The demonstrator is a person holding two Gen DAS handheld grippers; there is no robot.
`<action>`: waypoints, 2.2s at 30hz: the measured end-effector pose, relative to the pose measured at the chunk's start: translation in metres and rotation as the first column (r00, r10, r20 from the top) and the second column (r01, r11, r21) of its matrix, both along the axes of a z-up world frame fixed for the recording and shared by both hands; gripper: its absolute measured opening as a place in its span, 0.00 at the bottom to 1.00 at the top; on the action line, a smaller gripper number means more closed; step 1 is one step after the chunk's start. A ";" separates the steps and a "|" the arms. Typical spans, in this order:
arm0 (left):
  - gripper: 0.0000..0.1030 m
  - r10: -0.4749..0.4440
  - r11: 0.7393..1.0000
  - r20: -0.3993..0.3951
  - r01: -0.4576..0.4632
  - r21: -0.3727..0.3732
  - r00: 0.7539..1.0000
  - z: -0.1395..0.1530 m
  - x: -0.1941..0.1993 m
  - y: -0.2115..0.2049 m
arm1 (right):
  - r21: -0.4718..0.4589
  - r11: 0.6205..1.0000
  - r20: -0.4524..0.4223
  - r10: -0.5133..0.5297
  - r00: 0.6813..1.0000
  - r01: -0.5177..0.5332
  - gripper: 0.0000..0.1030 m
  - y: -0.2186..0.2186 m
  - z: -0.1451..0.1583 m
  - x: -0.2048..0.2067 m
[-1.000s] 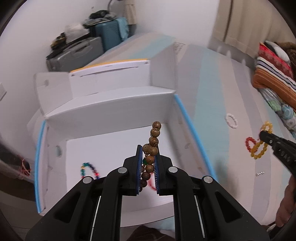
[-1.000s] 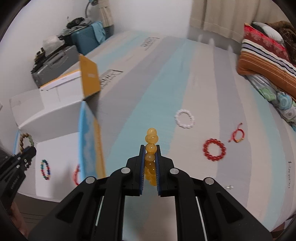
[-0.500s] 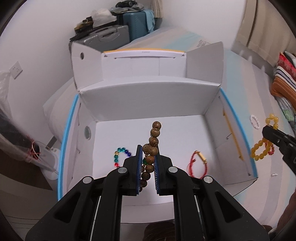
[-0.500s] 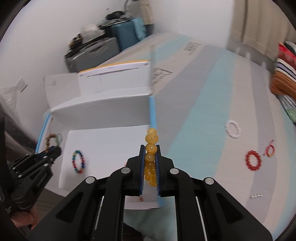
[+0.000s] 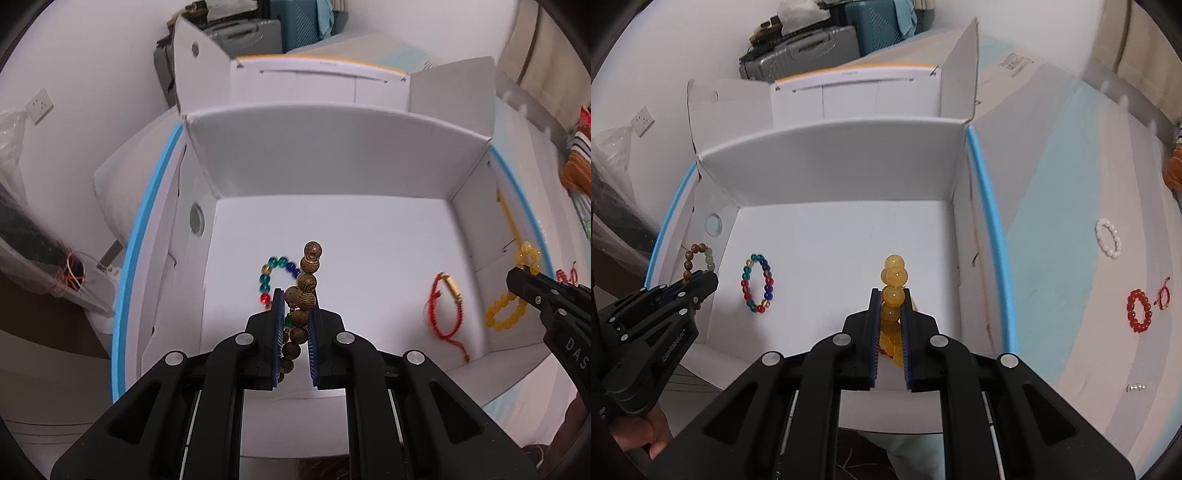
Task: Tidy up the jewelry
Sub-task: 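Carry both held bracelets over the white cardboard box, then open both tools to drop the bracelets into the box, then move both tools back toward the remaining bracelets on the bed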
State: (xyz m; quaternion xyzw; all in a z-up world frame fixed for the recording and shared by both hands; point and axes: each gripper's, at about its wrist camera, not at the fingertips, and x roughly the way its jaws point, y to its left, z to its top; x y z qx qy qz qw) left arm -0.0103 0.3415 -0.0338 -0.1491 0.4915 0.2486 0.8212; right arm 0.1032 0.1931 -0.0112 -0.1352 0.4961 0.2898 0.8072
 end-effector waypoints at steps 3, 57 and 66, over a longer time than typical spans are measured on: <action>0.10 0.008 1.000 -0.015 -0.008 -0.006 1.000 -0.009 -0.003 0.004 | -0.022 1.000 -0.011 0.011 1.000 -0.011 0.09 0.005 -0.010 -0.003; 0.94 -0.011 0.987 0.071 0.000 0.160 0.997 0.038 -0.001 -0.043 | 0.112 0.993 0.156 -0.042 0.987 0.025 0.93 -0.035 0.038 -0.014; 0.94 -0.067 0.984 0.076 0.053 0.172 0.995 0.043 0.020 -0.079 | 0.113 0.990 0.164 -0.107 0.981 0.089 0.93 -0.074 0.047 0.003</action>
